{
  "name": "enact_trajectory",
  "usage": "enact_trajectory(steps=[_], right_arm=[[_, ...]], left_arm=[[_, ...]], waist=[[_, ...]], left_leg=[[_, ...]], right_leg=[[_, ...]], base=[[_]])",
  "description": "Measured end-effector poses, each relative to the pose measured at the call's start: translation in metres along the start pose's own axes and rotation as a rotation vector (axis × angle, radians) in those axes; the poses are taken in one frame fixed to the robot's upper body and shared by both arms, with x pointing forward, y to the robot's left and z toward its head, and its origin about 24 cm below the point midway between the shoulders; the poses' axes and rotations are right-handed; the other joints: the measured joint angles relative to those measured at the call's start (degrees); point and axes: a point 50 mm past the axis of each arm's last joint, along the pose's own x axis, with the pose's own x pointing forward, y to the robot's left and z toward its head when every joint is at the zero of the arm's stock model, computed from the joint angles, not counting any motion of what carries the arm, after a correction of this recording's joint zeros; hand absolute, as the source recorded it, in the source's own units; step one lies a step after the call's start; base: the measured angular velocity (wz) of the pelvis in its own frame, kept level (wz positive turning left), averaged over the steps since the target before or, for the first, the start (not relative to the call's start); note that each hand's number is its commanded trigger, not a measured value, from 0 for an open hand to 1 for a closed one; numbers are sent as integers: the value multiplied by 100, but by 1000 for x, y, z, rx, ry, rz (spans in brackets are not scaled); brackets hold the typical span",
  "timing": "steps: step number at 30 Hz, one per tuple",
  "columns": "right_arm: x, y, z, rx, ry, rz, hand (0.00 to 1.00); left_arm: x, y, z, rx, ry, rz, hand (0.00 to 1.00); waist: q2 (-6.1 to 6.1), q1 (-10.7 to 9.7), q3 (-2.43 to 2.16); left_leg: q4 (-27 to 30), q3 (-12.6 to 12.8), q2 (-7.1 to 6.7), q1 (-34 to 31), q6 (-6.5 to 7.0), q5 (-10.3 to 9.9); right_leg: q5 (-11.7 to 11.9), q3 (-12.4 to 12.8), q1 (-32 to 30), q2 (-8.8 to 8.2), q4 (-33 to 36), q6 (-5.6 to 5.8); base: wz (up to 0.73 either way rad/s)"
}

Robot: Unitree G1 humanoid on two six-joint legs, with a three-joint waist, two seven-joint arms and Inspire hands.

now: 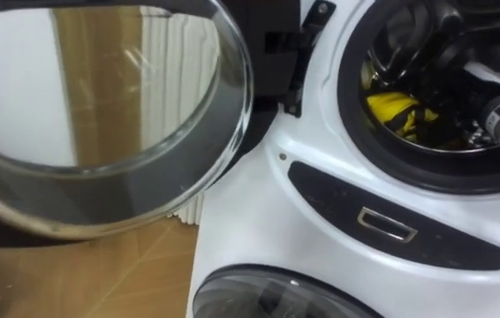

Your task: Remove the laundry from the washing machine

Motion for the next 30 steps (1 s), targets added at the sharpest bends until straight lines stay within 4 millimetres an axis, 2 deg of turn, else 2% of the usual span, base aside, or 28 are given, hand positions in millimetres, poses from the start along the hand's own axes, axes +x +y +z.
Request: enact_trajectory(steps=[2,5,7,9,11,13,15,16,18,23,26,30], right_arm=[[-4,1,11,-10,-61,-19,100],[-16,9,30,-35,-175,-32,100],[-31,12,44,-31,-273,-47,100],[-48,19,60,42,-385,-76,100],[-57,21,72,68,-447,-100,100],[-74,24,84,84,-532,-113,100],[-92,31,91,134,-612,-95,100],[-94,32,93,145,-624,-90,100],[-102,31,96,201,-660,-73,100],[-119,20,92,281,-710,-108,100],[-134,14,88,317,-758,-135,100],[-147,12,87,350,-808,-142,100]], left_arm=[[0,0,1,-15,-6,9,0],[-2,-3,-4,-11,-13,30,0],[-3,-7,-6,-15,-16,30,0],[-4,-9,-12,-12,-7,35,0],[-5,-12,-17,-10,-2,41,0],[-7,-15,-25,-9,10,46,0],[-9,-23,-30,-16,22,43,0],[-10,-25,-29,-19,22,39,0],[-12,-31,-26,-43,7,22,0],[-16,-42,-29,-59,15,13,0],[-18,-45,-38,-74,40,18,0],[-20,-51,-48,-100,79,6,0]], waist=[[28,-63,1],[127,-182,-42],[227,-269,-43],[346,-417,-73],[408,-475,-92],[433,-510,-86],[441,-676,-83],[442,-707,-82],[447,-904,-77],[513,-973,-46],[513,-1001,-82],[546,-1145,-99]], left_leg=[[-6,47,16,-10,9,-11],[-27,143,62,0,19,-25],[-40,179,61,-14,20,-25],[-39,218,64,-1,19,-25],[-39,345,75,1,18,-24],[-40,351,88,-3,18,-24],[-41,357,88,1,18,-24],[-40,363,87,2,18,-24],[-47,402,86,-16,17,-27],[-41,514,118,15,43,-95],[-40,546,127,43,38,-104],[-40,566,129,49,38,-104]], right_leg=[[6,75,-37,13,0,-10],[7,181,-77,22,3,-10],[7,213,-116,20,3,-10],[7,251,-140,18,5,-9],[7,344,-187,28,13,-10],[7,415,-210,41,10,-11],[7,424,-168,41,10,-10],[7,433,-171,40,9,-10],[7,453,-221,40,11,-11],[9,537,-237,56,103,-11],[10,542,-220,67,103,-12],[10,535,-212,68,105,-12]], base=[[-22],[-17],[-12],[-7],[-23],[-21],[0],[0],[0],[-12],[-5],[0]])
